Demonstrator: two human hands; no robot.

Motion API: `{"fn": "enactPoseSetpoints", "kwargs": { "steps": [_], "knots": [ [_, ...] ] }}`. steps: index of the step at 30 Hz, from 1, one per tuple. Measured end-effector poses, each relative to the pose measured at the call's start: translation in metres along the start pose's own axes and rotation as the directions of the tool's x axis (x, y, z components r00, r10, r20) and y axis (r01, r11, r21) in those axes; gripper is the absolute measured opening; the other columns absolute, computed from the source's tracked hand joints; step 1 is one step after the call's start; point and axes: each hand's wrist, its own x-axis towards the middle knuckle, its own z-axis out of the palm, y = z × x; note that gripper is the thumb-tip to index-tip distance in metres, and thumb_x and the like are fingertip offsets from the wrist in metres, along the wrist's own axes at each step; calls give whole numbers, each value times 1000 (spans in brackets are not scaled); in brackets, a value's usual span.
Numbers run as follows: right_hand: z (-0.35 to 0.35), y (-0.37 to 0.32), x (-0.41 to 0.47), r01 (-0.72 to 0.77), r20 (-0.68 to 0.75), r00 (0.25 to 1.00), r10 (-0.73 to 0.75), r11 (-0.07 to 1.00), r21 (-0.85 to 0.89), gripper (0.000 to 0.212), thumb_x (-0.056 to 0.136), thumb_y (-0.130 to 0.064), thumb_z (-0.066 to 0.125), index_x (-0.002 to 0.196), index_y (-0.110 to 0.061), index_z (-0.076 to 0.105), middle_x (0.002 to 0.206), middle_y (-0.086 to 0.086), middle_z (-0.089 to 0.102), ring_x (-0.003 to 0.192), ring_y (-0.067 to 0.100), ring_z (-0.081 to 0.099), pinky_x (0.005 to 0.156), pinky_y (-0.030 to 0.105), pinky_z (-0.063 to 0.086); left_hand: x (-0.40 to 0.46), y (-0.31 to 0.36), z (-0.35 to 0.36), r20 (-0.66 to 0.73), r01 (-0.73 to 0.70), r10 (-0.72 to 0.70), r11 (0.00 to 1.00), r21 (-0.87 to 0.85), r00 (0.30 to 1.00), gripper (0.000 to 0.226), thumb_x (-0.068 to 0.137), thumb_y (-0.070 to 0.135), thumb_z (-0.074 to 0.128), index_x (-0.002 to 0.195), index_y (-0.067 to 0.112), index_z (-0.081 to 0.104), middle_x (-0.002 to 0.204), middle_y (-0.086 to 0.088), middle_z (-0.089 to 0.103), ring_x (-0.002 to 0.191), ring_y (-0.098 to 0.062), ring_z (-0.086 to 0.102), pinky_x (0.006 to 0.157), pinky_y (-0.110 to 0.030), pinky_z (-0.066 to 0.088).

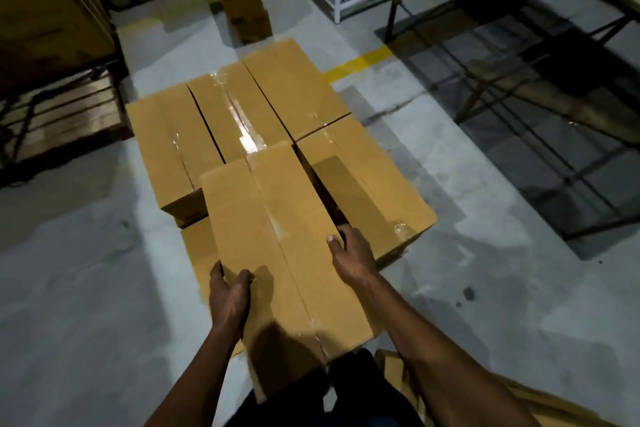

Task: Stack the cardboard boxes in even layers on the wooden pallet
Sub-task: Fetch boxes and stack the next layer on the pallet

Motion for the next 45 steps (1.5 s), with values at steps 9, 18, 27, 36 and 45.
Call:
{"fn": "enactPoseSetpoints", "kwargs": {
  "steps": [9, 18, 27, 36, 45],
  "knots": [
    [16, 58, 88, -42, 35, 998, 44, 998, -42, 34, 106, -37, 49, 137, -24, 54, 126, 2, 60, 117, 23, 58, 100, 38, 48, 69, -12, 65, 80, 52, -48, 998, -40, 996, 91, 79, 60, 66, 158, 38, 25, 157, -3, 45, 138, -36, 49, 113, -61, 43],
    [50, 109, 168, -23, 79, 996, 32, 993, -112, 32, 107, -40, 45, 136, -30, 52, 128, -4, 59, 119, 21, 53, 99, 42, 48, 156, -52, 115, 118, 87, -78, 993, -76, 990, 97, 75, 69, 65, 159, 44, 23, 162, -1, 40, 140, -32, 48, 111, -60, 46],
    [70, 130, 213, 64, 82, 996, -40, 949, -310, 34, 108, -37, 45, 140, -28, 52, 133, -3, 61, 117, 20, 38, 92, 40, 40, 197, -74, 146, 144, 121, -95, 975, -184, 985, 72, 100, 24, 66, 158, 43, 27, 144, 6, 50, 128, -26, 54, 102, -48, 52],
    [69, 147, 209, 14, -87, 995, -47, 939, -345, 59, 103, -31, 55, 157, -40, 31, 145, 2, 41, 124, 29, 36, 99, 45, 35, 233, -128, 160, 292, 160, -110, 975, -156, 950, 79, 96, 39, 72, 157, 51, 23, 158, 2, 45, 137, -31, 52, 108, -60, 48],
    [78, 245, 111, -748, -175, 379, 909, 412, 520, 120, 68, -71, 82, 156, -11, 26, 151, 20, 40, 133, 43, 46, 106, 56, 43, 155, -123, 169, 279, 305, -263, 945, -118, 923, 73, 101, 23, 66, 159, 30, 21, 127, 16, 48, 112, -19, 54, 97, -45, 48]
  ]
}}
